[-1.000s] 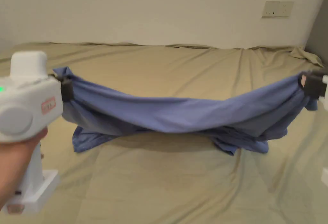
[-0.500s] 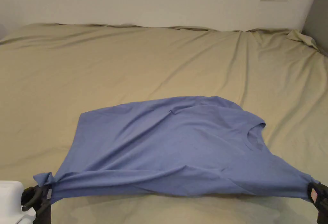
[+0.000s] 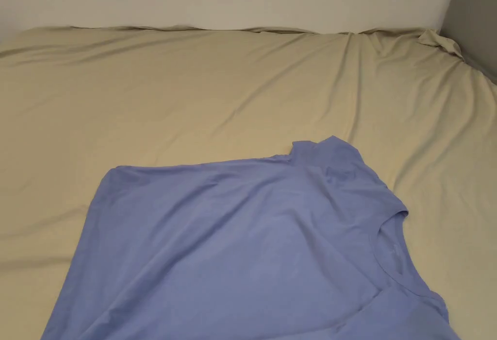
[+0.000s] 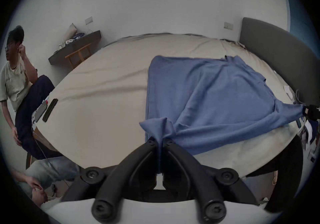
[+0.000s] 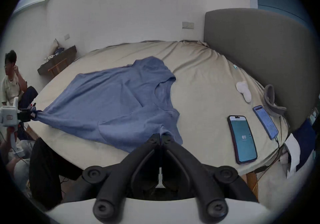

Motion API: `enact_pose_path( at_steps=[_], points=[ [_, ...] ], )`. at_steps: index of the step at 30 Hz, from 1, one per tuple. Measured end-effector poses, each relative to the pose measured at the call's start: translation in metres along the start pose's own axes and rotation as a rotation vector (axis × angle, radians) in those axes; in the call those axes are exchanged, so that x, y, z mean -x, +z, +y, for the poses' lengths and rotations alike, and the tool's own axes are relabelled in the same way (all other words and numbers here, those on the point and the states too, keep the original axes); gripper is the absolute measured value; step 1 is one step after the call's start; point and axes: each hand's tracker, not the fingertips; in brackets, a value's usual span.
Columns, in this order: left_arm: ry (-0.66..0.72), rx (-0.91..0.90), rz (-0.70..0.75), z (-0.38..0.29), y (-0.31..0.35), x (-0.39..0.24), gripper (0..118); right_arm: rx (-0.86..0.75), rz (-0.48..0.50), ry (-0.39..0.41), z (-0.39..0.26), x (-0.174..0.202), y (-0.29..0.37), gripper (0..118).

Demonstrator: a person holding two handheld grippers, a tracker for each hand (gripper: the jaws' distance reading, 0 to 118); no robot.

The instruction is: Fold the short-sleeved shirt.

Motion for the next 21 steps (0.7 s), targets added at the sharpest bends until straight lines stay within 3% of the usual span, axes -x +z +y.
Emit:
enact_pose_path(
  at_steps=[2, 3, 4, 5, 6, 9, 11, 12, 13, 14, 15, 16, 18, 21],
  points=[
    [0.003, 0.021, -0.005, 0.003, -0.002, 0.000, 10, 0.027, -0.016, 0.036, 0.004, 0.003, -0.008, 4],
    [-0.005, 0.029, -0.005, 0.006, 0.000, 0.001, 39, 0.036, -0.051, 0.050, 0.008, 0.006, -0.010, 18],
    [-0.030, 0.038, 0.027, 0.010, 0.003, 0.001, 107, 0.028, -0.074, 0.057, 0.013, 0.008, -0.009, 83],
    [-0.060, 0.064, 0.066, 0.014, 0.005, 0.003, 118, 0.030, -0.071, 0.059, 0.017, 0.009, -0.010, 118],
    [-0.091, 0.061, 0.021, 0.017, 0.018, 0.004, 118, 0.039, -0.063, 0.060, 0.025, 0.011, -0.004, 117],
    [-0.166, -0.055, 0.109, 0.038, 0.051, 0.000, 118, -0.098, -0.051, 0.061, 0.038, 0.020, 0.017, 118],
    [-0.135, -0.075, 0.127, 0.049, 0.070, -0.006, 118, -0.104, -0.071, 0.081, 0.049, 0.030, 0.027, 118],
    [-0.105, -0.074, 0.119, 0.056, 0.079, -0.009, 115, -0.106, -0.075, 0.087, 0.052, 0.037, 0.022, 118],
    [-0.060, -0.093, 0.091, 0.061, 0.083, -0.011, 86, -0.104, -0.072, 0.087, 0.054, 0.043, 0.021, 108],
    [-0.043, -0.140, 0.072, 0.064, 0.085, -0.013, 40, -0.095, -0.047, 0.088, 0.055, 0.047, 0.021, 80],
    [-0.033, -0.183, 0.068, 0.064, 0.086, -0.017, 3, -0.105, -0.024, 0.087, 0.055, 0.051, 0.022, 34],
    [-0.043, -0.187, 0.087, 0.065, 0.083, -0.022, 1, -0.126, -0.021, 0.085, 0.053, 0.055, 0.022, 5],
    [-0.046, -0.183, 0.095, 0.066, 0.074, -0.020, 1, -0.130, -0.044, 0.081, 0.050, 0.059, 0.016, 5],
    [-0.022, -0.178, 0.062, 0.065, 0.073, -0.024, 1, -0.090, 0.007, 0.073, 0.051, 0.058, 0.013, 4]
  ],
)
